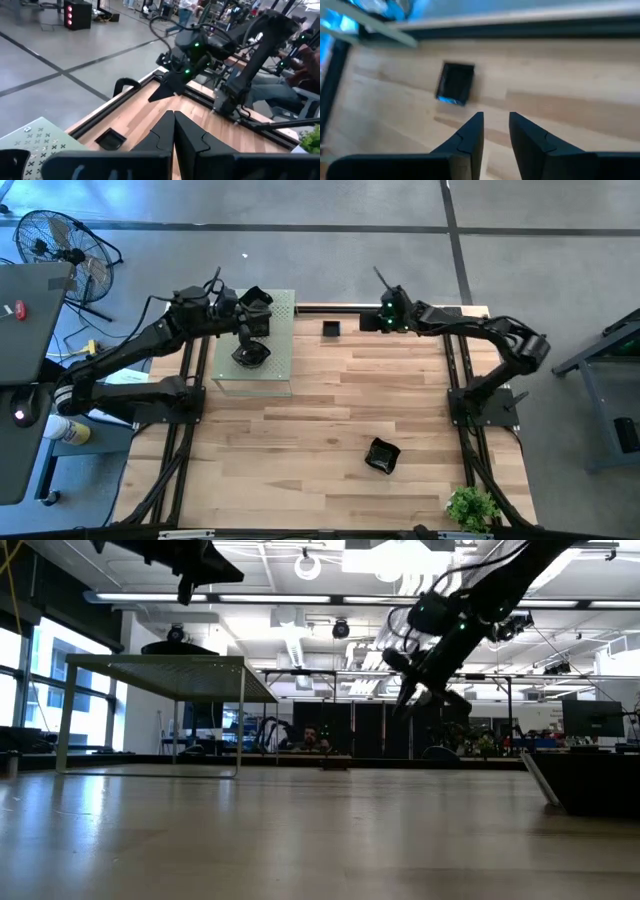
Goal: Pick & Place Mini shaped plates
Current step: Stack the square plate on the other square plate on the shelf
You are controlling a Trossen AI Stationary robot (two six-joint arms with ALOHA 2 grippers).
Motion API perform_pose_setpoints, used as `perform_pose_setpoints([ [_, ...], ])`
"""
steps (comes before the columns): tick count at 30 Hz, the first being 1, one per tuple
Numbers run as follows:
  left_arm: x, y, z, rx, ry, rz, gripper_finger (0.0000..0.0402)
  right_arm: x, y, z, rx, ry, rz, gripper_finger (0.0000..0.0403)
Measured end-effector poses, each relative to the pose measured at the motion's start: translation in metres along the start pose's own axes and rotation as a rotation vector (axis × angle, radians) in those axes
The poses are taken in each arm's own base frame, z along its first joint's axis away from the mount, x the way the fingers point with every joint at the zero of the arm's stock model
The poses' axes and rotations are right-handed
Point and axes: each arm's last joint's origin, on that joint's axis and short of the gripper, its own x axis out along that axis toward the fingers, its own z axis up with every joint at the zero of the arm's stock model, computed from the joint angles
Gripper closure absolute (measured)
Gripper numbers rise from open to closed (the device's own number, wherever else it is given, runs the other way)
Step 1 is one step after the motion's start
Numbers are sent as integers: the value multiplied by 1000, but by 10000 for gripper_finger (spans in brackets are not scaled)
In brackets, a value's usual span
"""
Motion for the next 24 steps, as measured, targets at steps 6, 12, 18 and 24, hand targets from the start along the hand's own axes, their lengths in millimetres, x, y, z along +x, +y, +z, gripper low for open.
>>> perform_pose_setpoints([
  [6,0,1,-3,11,27,6,401,25,2,0,7,73,-7,292],
  [12,0,1,-3,-19,32,5,401,26,4,9,0,38,-22,254],
  [18,0,1,-3,-46,34,7,401,48,-6,10,-8,32,-44,230],
  [24,0,1,-3,-46,34,7,401,74,-5,1,13,39,19,242],
])
